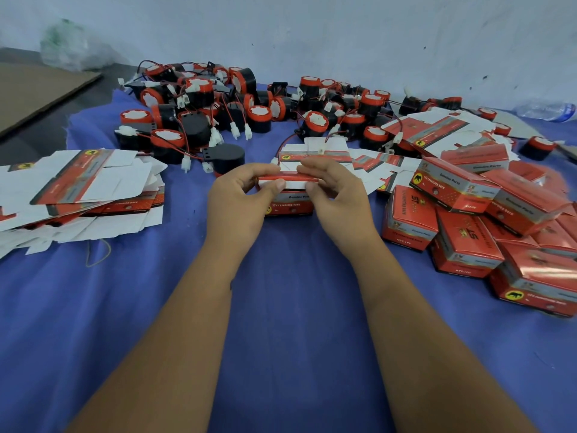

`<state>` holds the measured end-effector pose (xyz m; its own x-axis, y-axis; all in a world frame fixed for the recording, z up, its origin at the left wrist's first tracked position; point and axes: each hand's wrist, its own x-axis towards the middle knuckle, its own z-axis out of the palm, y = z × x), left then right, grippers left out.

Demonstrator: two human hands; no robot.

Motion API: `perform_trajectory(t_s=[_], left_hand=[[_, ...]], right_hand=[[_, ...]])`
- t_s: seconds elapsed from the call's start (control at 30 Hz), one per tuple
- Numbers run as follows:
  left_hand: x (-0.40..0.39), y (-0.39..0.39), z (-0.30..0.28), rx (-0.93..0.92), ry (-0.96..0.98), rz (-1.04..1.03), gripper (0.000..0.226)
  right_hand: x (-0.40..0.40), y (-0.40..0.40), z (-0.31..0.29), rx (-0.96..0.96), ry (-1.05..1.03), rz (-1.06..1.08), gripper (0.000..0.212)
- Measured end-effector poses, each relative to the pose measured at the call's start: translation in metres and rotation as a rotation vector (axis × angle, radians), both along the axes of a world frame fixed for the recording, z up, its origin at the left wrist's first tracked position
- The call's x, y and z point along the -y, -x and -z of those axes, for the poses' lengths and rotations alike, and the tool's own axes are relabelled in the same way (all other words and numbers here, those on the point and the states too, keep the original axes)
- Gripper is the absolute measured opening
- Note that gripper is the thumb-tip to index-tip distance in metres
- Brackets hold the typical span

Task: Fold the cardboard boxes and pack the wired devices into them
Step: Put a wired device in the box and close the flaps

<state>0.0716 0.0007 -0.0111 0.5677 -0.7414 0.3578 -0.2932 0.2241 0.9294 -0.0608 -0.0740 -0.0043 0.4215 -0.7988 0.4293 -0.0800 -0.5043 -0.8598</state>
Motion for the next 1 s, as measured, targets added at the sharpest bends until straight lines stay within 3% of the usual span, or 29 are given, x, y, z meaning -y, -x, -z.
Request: perform_trajectory(t_s=[0.13,0.27,0.5,0.6,0.77,1.0], left_hand=[[0.001,0.001,-0.002,-0.023,0.013,0.037,0.027],[0.0,0.005,-0.001,0.036,-0.001,0.017,0.02],[0.003,0.0,0.006,0.436,-0.188,-0.158,0.027],[0.004,-0.001,0.008,0.414,-0.19,-0.143,0.013],[0.001,0.003,0.009,0.367,-0.142,-0.08,0.009],[-0.004,0.012,0.001,0.298,-0.012,0.038,0.037]], right_hand=[[-0.001,0.001,0.001,-0.047,0.052,0.015,0.026],[0.001,0.0,0.003,-0.057,0.027,0.051,0.019],[0.004,0.003,0.0,-0.039,-0.058,0.001,0.024],[0.003,0.006,-0.002,-0.024,-0.127,-0.024,0.027],[0.002,0.001,0.002,-0.172,-0.05,0.023,0.012],[-0.001,0.004,0.002,-0.324,0.23,0.124,0.041]])
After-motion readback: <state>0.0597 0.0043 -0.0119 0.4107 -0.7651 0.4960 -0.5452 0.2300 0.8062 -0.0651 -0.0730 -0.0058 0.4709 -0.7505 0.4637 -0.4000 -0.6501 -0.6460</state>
